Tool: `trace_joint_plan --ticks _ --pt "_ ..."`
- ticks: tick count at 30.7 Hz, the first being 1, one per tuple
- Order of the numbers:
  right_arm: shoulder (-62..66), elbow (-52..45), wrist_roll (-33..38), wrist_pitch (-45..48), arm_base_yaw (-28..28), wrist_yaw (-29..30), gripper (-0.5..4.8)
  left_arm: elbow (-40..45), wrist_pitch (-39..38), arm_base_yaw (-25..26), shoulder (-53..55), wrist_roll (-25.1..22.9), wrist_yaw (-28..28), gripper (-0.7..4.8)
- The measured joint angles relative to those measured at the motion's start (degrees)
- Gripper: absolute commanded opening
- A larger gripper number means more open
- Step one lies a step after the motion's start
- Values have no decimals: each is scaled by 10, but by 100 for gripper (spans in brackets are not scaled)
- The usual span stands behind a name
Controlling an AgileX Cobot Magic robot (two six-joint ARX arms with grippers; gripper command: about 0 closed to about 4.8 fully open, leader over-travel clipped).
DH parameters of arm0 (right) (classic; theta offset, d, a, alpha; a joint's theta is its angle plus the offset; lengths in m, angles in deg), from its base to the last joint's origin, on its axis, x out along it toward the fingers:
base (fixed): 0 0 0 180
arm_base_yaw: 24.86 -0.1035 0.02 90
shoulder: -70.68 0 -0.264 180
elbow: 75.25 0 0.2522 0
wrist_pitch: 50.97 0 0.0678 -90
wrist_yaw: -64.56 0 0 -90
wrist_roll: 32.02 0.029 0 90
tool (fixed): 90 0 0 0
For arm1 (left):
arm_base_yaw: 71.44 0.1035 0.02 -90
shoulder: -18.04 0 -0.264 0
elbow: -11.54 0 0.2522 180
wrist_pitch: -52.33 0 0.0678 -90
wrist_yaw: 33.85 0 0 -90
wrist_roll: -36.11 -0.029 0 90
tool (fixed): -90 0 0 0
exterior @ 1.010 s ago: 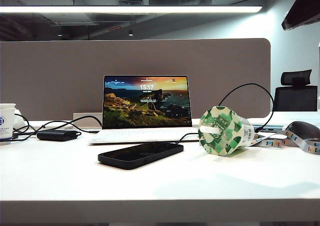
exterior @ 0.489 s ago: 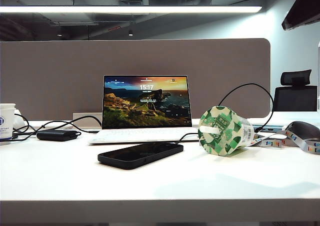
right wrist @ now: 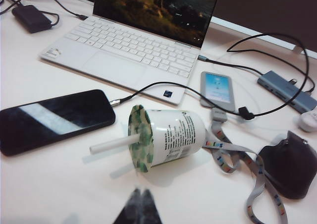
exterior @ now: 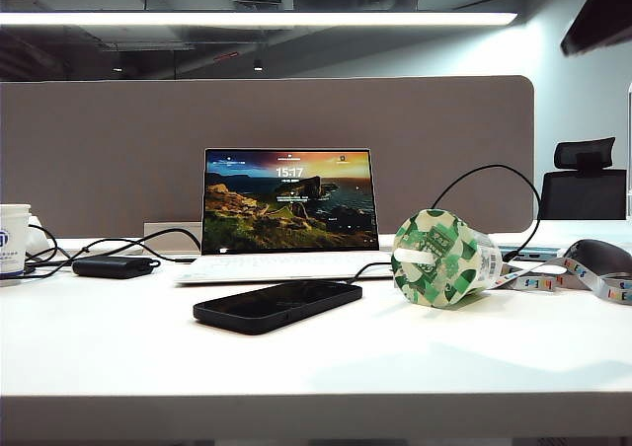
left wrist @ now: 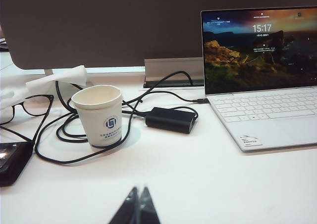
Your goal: Pick up the black phone, pick up the charger plug, insert the charger plug into the phone's charging port, and finally place the connected phone back on the desk.
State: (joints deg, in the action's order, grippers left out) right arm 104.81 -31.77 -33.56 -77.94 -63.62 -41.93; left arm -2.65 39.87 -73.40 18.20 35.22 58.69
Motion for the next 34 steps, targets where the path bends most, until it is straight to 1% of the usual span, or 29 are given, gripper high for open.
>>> trace_joint_plan --ticks 1,5,8,11,13,15,17,21,25,30,34 --pt "-8 -1 0 1 7 0 0 0 0 0 0 0 0 -5" --pt "-54 -35 0 30 72 3 0 0 0 0 0 0 0 -5" --pt "-84 -82 0 57 113 45 0 0 0 0 0 0 0 -5" --pt "-119 -122 0 97 169 90 0 0 0 0 0 0 0 -5" --pt "-143 -141 0 104 198 104 0 0 0 0 0 0 0 -5" --pt "-169 -162 0 112 216 109 0 0 0 0 0 0 0 -5" --pt "-204 -191 0 110 231 111 0 0 0 0 0 0 0 -5" --pt "-274 -237 0 107 268 96 0 0 0 0 0 -2 0 -5" --pt "-330 -260 0 108 300 89 0 0 0 0 0 -2 0 -5" --pt "-340 -286 0 119 352 87 0 0 -1 0 0 -2 0 -5" --pt "-340 -292 0 124 363 86 0 0 0 0 0 -2 0 -5"
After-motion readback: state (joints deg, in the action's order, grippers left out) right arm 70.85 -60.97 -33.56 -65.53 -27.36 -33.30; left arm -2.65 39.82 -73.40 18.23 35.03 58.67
